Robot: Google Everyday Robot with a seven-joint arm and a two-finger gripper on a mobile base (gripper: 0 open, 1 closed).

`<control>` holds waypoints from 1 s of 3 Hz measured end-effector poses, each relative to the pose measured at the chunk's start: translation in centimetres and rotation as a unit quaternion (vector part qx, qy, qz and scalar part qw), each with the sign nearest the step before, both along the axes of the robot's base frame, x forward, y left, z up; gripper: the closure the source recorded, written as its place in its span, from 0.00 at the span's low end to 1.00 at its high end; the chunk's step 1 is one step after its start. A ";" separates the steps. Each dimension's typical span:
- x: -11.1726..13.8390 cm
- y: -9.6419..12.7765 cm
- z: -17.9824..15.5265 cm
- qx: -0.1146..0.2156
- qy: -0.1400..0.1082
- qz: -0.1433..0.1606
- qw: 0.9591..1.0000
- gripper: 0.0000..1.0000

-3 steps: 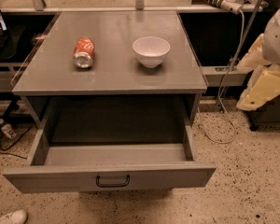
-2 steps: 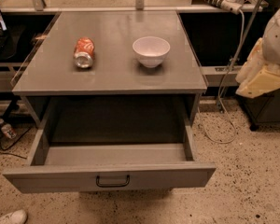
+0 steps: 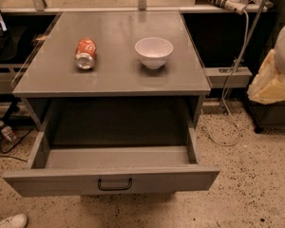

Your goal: Close top drawer

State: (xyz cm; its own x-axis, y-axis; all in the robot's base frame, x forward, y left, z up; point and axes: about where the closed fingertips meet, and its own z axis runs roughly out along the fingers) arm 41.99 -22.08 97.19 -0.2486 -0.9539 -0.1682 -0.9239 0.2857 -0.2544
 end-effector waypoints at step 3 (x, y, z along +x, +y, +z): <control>-7.7 0.5 -4.5 -0.005 0.069 -0.022 0.997 1.00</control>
Offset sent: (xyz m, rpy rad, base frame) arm -0.1275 0.0086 -0.0839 0.0080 0.2778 -0.0616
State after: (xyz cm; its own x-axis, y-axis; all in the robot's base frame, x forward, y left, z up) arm 34.26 -21.59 92.68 -0.3095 -0.9432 -0.1207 -0.9373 0.3240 -0.1285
